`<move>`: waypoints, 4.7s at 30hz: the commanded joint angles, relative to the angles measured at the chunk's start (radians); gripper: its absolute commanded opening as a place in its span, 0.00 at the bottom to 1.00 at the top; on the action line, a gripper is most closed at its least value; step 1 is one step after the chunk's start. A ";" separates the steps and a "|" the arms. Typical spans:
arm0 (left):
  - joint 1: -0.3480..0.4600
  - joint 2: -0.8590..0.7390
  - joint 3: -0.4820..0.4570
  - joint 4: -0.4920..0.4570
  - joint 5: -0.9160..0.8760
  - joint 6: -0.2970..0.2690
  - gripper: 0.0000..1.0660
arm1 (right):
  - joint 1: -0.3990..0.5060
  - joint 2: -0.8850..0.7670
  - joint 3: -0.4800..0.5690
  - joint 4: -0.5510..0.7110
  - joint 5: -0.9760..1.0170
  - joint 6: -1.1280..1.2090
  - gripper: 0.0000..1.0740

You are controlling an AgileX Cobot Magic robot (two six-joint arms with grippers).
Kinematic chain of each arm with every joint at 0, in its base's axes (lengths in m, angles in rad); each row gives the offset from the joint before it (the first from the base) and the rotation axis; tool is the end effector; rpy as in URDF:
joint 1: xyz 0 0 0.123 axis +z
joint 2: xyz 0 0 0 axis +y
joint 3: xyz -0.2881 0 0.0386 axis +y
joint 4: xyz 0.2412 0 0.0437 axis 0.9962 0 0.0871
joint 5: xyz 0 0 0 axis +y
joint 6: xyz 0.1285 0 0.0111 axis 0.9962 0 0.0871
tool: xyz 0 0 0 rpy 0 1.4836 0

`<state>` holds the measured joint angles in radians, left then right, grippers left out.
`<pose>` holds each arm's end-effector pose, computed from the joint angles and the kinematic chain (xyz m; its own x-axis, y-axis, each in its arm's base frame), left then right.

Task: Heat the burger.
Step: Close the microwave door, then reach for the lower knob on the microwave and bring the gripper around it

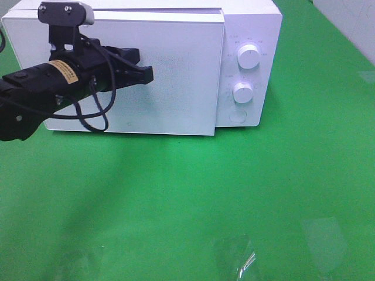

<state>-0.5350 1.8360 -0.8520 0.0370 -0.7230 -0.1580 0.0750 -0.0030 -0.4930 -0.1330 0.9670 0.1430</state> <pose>0.3508 -0.2116 0.1918 -0.2167 -0.0225 -0.9760 0.5066 0.8520 -0.1321 0.0231 -0.0124 0.2663 -0.3669 0.0393 -0.9294 0.0514 0.9984 0.0220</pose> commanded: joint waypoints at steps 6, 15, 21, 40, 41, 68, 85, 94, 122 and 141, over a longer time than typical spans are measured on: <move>-0.050 0.106 -0.194 -0.056 0.083 0.032 0.00 | -0.005 -0.027 0.002 0.002 -0.007 0.008 0.71; -0.049 0.164 -0.309 -0.112 0.134 0.071 0.00 | -0.005 -0.027 0.002 0.002 -0.007 0.008 0.71; -0.058 0.160 -0.315 -0.121 0.165 0.077 0.00 | -0.005 -0.027 0.002 0.002 -0.007 0.008 0.71; -0.223 -0.034 -0.151 -0.143 0.524 0.077 0.52 | -0.005 -0.027 0.002 0.002 -0.007 0.008 0.71; -0.224 -0.049 -0.149 -0.143 0.631 0.076 0.89 | -0.005 -0.027 0.002 0.002 -0.007 0.008 0.71; -0.085 -0.340 -0.149 -0.119 1.644 0.084 0.92 | -0.005 -0.027 0.002 0.002 -0.007 0.008 0.71; 0.469 -0.645 -0.140 -0.141 1.856 0.215 0.92 | -0.005 -0.027 0.002 0.002 -0.007 0.008 0.71; 0.560 -0.835 0.022 -0.175 1.846 0.216 0.92 | -0.005 -0.027 0.002 0.002 -0.007 0.008 0.71; 0.560 -1.676 0.334 -0.102 1.795 0.215 0.92 | -0.005 -0.027 0.002 0.002 -0.007 0.008 0.71; 0.560 -1.860 0.334 -0.101 1.794 0.215 0.92 | -0.005 -0.026 0.002 0.002 -0.007 0.008 0.71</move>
<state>0.0250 -0.0060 -0.5230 -0.0610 1.0870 0.0540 0.0750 -0.0030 -0.4930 -0.1330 0.9670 0.1430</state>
